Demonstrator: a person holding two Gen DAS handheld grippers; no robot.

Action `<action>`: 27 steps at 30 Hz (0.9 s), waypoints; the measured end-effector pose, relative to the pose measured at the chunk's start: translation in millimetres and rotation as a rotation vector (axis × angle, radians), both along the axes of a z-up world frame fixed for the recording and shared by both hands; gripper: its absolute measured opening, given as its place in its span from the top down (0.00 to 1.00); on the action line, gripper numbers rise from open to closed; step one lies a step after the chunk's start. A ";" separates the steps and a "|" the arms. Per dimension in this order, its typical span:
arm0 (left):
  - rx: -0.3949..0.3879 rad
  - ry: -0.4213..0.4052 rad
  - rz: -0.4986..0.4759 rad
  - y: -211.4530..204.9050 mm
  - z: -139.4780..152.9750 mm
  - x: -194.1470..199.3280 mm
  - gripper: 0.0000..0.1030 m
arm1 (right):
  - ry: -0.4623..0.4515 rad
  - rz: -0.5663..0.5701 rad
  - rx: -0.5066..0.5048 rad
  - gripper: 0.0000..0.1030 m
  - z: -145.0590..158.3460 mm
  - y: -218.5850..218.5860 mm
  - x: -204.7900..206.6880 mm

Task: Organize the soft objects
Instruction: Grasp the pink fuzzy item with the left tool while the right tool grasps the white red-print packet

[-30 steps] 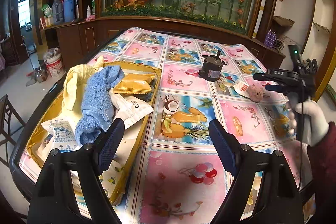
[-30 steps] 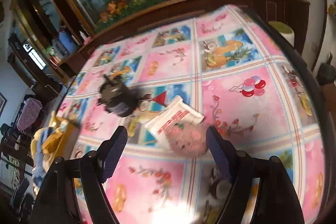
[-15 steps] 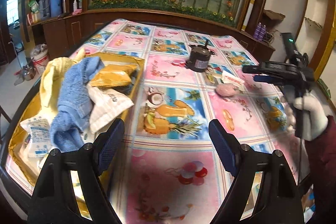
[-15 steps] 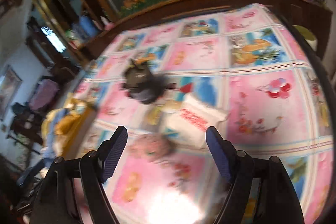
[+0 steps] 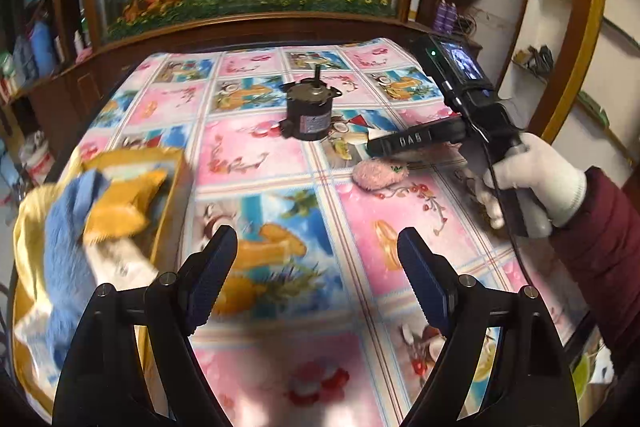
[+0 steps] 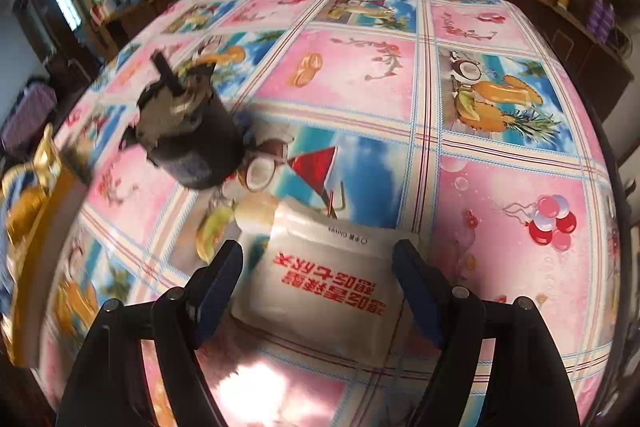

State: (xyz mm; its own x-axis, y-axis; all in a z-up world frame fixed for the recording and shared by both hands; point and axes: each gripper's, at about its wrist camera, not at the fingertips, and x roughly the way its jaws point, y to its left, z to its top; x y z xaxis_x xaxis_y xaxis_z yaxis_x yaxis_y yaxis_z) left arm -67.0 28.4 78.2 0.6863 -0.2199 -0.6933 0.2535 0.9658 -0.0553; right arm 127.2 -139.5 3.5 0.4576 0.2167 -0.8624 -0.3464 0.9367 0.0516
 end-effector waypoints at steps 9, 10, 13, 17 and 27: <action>0.135 0.050 -0.216 -60.6 -32.7 69.5 0.20 | 0.025 -0.001 0.038 0.41 2.3 -45.1 -32.5; 0.166 0.042 -0.237 -67.9 -35.9 75.0 0.20 | 0.032 -0.009 0.060 0.41 2.7 -54.8 -37.4; 0.232 0.018 -0.286 -85.4 -44.7 93.0 0.20 | 0.050 -0.018 0.127 0.41 3.5 -75.5 -46.9; 0.261 0.052 -0.315 -101.8 -56.6 117.9 0.19 | 0.058 -0.030 0.185 0.41 3.6 -90.4 -56.8; 0.112 0.195 -0.224 -78.0 -55.1 123.2 0.63 | 0.017 -0.061 0.313 0.57 14.2 -103.0 -74.9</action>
State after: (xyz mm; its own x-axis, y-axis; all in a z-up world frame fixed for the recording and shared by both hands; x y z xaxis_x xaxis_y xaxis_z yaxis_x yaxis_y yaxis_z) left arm 56.1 -49.6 23.2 0.4817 -0.2655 -0.8352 0.4553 0.8901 -0.0204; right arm 52.3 -242.5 17.7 0.4644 0.4453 -0.7655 -0.2864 0.8934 0.3460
